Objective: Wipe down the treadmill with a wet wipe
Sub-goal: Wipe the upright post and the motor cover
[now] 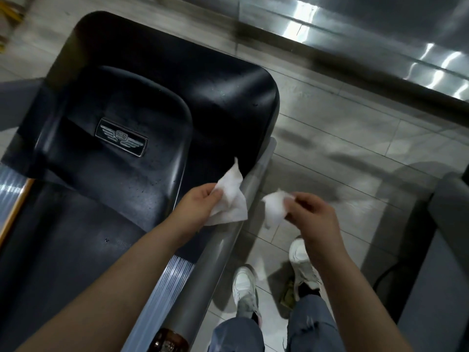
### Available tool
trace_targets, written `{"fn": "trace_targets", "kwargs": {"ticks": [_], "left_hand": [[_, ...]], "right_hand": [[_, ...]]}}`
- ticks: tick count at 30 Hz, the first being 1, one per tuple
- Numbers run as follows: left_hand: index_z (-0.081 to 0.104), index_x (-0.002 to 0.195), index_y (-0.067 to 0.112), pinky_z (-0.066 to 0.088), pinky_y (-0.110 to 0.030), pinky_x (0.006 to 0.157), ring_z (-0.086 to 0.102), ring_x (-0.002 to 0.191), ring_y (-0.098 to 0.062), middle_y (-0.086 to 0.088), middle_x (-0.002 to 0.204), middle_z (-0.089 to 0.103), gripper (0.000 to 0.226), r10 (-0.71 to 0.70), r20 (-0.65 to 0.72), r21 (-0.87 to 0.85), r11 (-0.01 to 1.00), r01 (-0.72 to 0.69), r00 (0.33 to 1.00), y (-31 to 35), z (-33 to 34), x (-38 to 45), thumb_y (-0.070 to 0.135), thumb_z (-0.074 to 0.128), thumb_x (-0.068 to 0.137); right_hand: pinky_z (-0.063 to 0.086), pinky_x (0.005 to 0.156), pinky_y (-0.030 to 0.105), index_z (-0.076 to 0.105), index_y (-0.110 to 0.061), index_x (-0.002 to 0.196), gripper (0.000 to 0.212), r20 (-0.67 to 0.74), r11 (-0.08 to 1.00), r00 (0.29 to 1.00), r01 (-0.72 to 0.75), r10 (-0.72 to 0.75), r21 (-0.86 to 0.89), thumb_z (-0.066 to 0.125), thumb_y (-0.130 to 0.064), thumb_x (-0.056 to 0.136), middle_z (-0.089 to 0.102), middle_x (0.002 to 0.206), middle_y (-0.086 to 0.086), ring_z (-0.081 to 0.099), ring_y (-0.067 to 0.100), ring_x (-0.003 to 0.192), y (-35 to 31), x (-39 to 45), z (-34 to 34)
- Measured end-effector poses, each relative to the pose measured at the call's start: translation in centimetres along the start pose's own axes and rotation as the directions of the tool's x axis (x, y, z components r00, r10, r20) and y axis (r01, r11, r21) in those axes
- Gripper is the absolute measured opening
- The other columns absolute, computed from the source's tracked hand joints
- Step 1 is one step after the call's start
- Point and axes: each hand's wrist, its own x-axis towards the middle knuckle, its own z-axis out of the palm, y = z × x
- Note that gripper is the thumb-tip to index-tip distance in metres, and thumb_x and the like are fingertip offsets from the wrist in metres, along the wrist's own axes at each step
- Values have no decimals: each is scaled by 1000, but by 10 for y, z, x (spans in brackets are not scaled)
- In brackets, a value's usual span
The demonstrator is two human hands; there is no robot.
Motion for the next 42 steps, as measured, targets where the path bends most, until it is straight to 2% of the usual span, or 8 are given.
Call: {"fn": "trace_targets", "kwargs": {"ticks": [5, 9, 14, 21, 27, 30, 38, 42], "left_hand": [[71, 109, 22, 52, -31, 94, 68, 106, -19, -3, 110, 73, 22, -11, -16, -153, 988, 9, 1000, 12, 17, -8, 26, 50, 104], [60, 130, 26, 34, 1, 85, 52, 98, 16, 7, 115, 54, 31, 192, -115, 170, 970, -171, 975, 18, 34, -16, 16, 49, 103], [52, 138, 28, 34, -5, 98, 47, 116, 15, 19, 123, 55, 40, 350, 66, 364, 864, -349, 935, 12, 34, -18, 24, 46, 99], [59, 106, 26, 46, -21, 77, 64, 85, 1, 9, 95, 74, 31, 99, -113, 160, 984, -80, 989, -5, 16, -2, 5, 47, 88], [58, 114, 27, 44, -20, 80, 62, 100, -7, 13, 104, 68, 36, -41, -103, 363, 929, 76, 994, -33, 10, 32, 2, 46, 91], [59, 116, 25, 43, -20, 87, 60, 103, -8, 9, 108, 65, 36, -25, -125, 387, 919, 72, 992, -39, 13, 46, 1, 47, 92], [60, 103, 37, 48, -15, 86, 61, 100, 7, 16, 109, 66, 43, 128, 7, 386, 914, -121, 992, -53, 15, 90, -2, 43, 98], [64, 109, 32, 47, -27, 96, 58, 105, -2, 13, 108, 66, 38, 277, 72, 561, 783, -269, 958, -49, 7, 116, 3, 44, 93]], "right_hand": [[58, 73, 28, 66, -13, 96, 7, -219, 989, 970, 127, -108, 76, 65, -18, 91, 70, 90, 4, 68, 16, 82, -7, -5, 37], [54, 76, 26, 63, -20, 104, 11, -108, 1000, 994, 10, -8, 24, 59, -25, 95, 68, 94, -3, 66, 12, 86, 3, -5, 69], [56, 88, 39, 67, -16, 109, 34, 111, 983, 991, -88, 70, 163, 65, -43, 88, 74, 100, 4, 71, 18, 95, 14, 2, 74], [56, 77, 36, 66, -1, 106, 19, 257, 925, 908, -366, 332, 98, 57, -1, 90, 68, 104, 26, 67, 33, 88, 47, 41, 51], [47, 68, 19, 44, -20, 105, 26, 135, 904, 988, 120, -70, -410, 64, -16, 88, 57, 91, -6, 56, 6, 80, 75, 63, 57], [39, 75, 13, 54, -23, 99, 7, 223, 619, 905, 412, -362, -669, 55, -23, 92, 53, 103, -8, 46, 2, 90, 93, 68, 63], [25, 117, 41, 54, -7, 136, 42, 731, 434, 399, 887, -553, -155, 41, -20, 98, 52, 143, 8, 41, 22, 139, 117, 63, 48], [30, 115, 44, 55, -3, 134, 46, 679, 377, 528, 847, -510, -375, 38, -28, 100, 54, 140, 14, 46, 30, 134, 137, 152, 37]]}}
